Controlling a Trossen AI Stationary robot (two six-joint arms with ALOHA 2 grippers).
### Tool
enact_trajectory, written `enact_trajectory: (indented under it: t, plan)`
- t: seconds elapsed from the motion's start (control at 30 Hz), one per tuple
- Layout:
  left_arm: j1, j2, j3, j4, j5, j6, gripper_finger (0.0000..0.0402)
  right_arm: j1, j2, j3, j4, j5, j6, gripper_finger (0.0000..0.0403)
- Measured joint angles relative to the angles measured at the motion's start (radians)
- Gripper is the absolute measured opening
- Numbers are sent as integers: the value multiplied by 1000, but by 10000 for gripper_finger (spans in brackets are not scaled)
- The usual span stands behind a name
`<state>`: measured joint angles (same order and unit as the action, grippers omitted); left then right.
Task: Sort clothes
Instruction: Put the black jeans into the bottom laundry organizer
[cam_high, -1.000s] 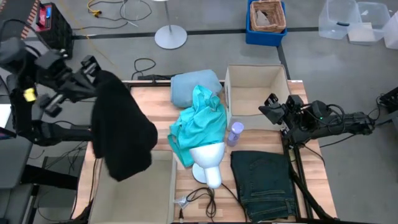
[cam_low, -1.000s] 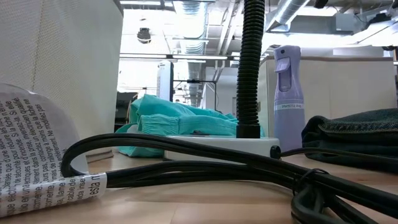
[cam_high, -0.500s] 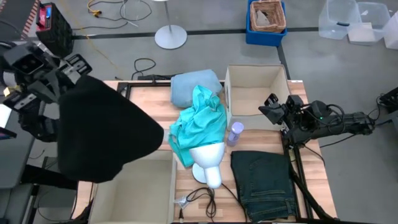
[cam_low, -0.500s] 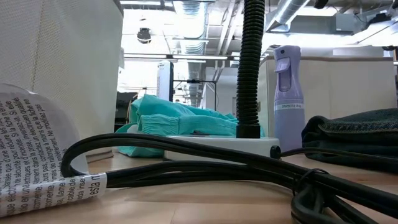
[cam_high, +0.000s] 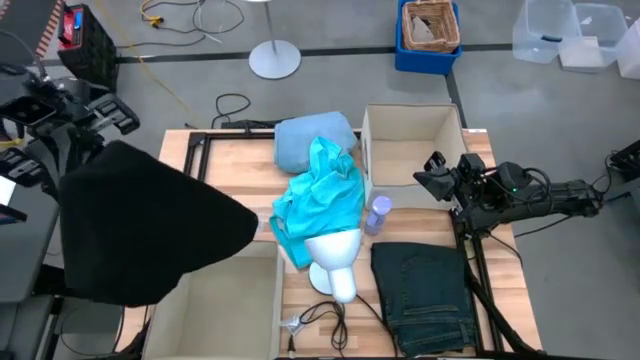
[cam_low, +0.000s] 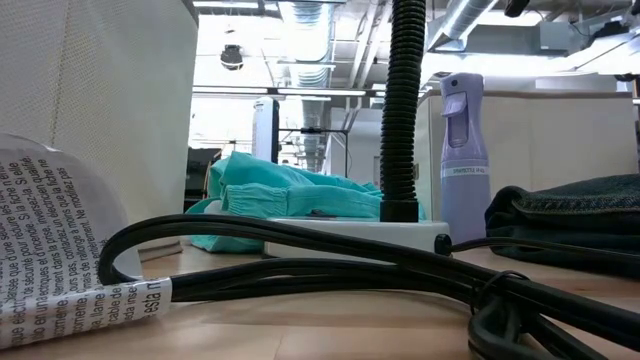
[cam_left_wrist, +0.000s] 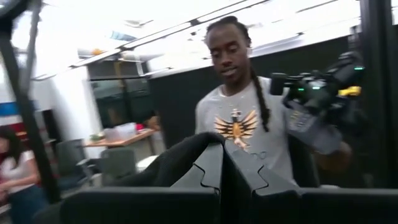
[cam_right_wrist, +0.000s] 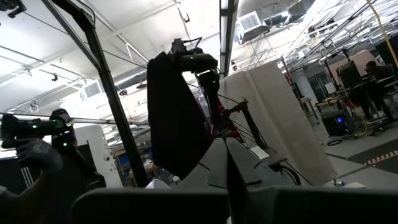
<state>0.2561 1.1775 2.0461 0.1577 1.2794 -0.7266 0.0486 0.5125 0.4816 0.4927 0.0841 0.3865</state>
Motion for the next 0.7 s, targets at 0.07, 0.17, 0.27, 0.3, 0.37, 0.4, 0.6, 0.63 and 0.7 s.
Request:
enact_trajectory:
  t: [0.07, 0.17, 0.27, 0.3, 0.37, 0.4, 0.6, 0.63, 0.7]
  plan:
    - [-46, 18, 14, 0, 3, 6, 0, 0, 0, 0, 0, 0, 0, 8]
    - [-117, 51, 31, 0, 8, 20, 0, 0, 0, 0, 0, 0, 0, 8]
    - [-188, 88, 47, -1, 29, 26, 0, 0, 0, 0, 0, 0, 0, 8]
    - [-212, 101, 51, -1, 35, 26, 0, 0, 0, 0, 0, 0, 0, 8]
    - [-254, 120, 55, -11, 45, 26, 0, 0, 0, 0, 0, 0, 5, 8]
    - [-271, 128, 55, -17, 52, 25, 0, 0, 0, 0, 0, 0, 13, 8]
    - [-387, 159, 55, -74, 50, 26, 0, 0, 0, 0, -18, 0, 32, 8]
    - [-410, 166, 55, -81, 47, 26, 0, 0, 0, 0, -20, 0, 32, 8]
    - [-459, 180, 55, -105, 34, 27, 0, 0, 0, 0, -20, 0, 32, 8]
